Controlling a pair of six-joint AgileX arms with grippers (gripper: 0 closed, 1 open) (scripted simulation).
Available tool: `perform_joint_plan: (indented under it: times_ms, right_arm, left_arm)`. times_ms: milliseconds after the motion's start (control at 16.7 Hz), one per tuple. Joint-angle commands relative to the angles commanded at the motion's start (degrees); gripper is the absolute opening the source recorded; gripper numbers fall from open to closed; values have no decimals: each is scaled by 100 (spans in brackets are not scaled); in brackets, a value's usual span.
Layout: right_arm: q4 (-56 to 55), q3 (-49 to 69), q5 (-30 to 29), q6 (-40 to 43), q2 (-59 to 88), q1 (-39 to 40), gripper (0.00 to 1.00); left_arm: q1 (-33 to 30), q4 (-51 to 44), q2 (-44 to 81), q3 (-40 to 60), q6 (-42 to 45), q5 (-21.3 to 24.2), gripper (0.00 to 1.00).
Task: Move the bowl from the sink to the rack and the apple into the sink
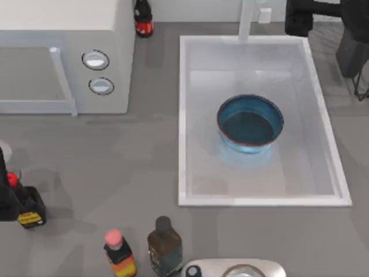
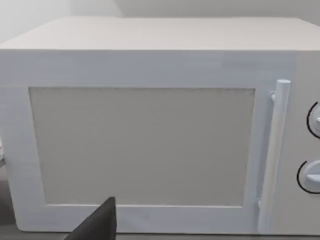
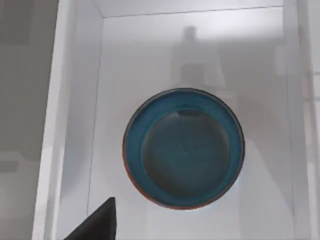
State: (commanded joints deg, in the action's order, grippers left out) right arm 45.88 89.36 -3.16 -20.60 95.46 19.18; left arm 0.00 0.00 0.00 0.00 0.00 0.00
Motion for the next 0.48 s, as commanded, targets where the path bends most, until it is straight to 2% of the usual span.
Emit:
perform_joint_plan:
  times_ms: [480]
  right_arm:
    - [1963, 4072, -226, -780, 4257, 825, 100]
  left_arm:
    - [0, 0, 0, 0, 0, 0, 100]
